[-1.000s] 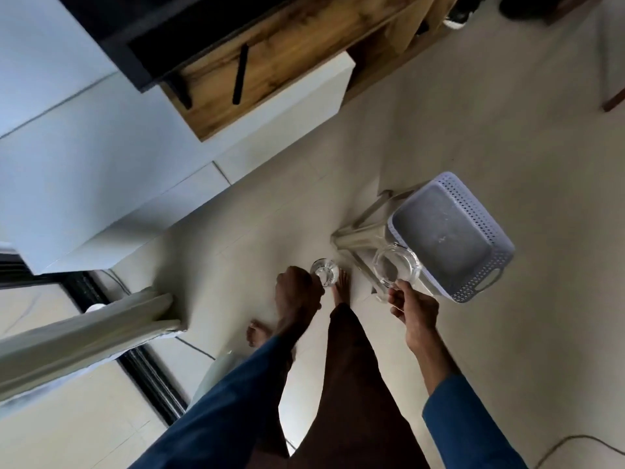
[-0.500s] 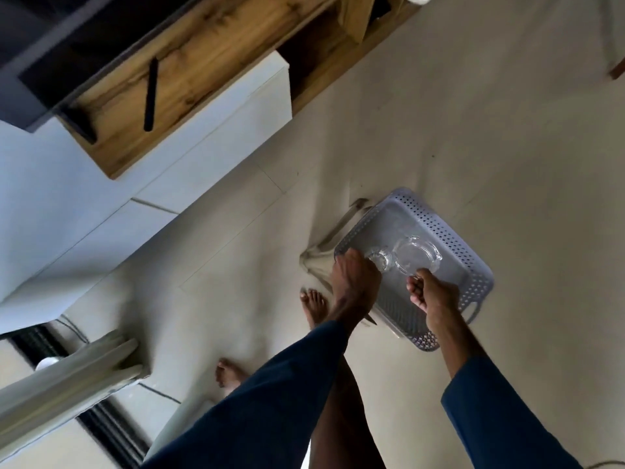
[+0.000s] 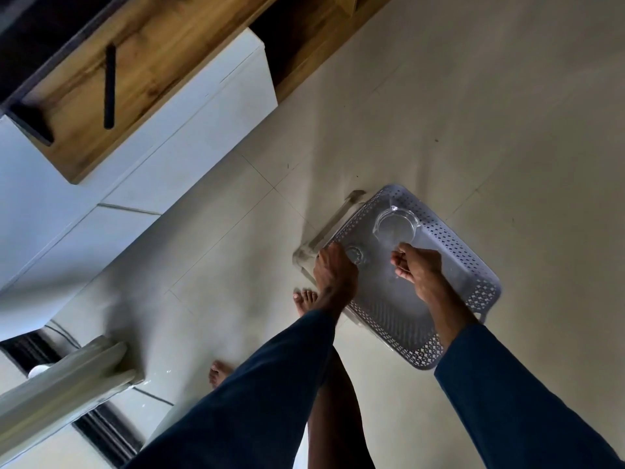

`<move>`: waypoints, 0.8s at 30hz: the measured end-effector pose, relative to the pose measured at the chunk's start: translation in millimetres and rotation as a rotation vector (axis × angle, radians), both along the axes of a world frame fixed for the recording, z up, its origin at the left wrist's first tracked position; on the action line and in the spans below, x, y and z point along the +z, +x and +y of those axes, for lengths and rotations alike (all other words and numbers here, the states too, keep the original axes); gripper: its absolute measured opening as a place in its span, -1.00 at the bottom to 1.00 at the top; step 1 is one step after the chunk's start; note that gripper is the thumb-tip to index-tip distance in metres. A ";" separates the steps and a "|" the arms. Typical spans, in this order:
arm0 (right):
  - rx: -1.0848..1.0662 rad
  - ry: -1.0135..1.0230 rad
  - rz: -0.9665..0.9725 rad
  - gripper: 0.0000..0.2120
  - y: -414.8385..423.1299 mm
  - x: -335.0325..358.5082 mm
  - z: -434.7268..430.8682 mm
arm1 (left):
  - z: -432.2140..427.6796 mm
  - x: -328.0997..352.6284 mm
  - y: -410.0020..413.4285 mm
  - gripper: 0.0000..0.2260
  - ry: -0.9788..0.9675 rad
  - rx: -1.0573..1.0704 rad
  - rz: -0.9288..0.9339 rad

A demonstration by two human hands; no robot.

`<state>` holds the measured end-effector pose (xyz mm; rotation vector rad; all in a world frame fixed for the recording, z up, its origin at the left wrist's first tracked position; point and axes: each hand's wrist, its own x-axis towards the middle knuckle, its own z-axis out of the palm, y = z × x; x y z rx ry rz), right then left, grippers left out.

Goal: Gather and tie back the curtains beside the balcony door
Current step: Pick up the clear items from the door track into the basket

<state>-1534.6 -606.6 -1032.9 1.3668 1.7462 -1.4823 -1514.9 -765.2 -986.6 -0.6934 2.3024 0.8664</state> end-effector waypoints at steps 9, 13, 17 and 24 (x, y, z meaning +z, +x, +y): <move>-0.012 -0.049 -0.008 -0.85 23.9 16.0 -12.7 | -7.9 15.7 5.1 -0.81 0.066 0.037 -0.028; 0.092 0.060 0.022 -0.87 48.4 36.0 -39.4 | -27.0 32.1 18.7 -0.88 0.052 0.079 -0.025; 0.192 0.085 0.119 -0.88 65.6 62.8 -88.4 | -65.5 38.4 45.5 -0.88 0.030 0.180 -0.014; 0.574 -0.055 0.110 -0.92 98.3 70.0 -219.2 | -196.3 36.7 137.2 -0.79 -0.050 0.365 -0.146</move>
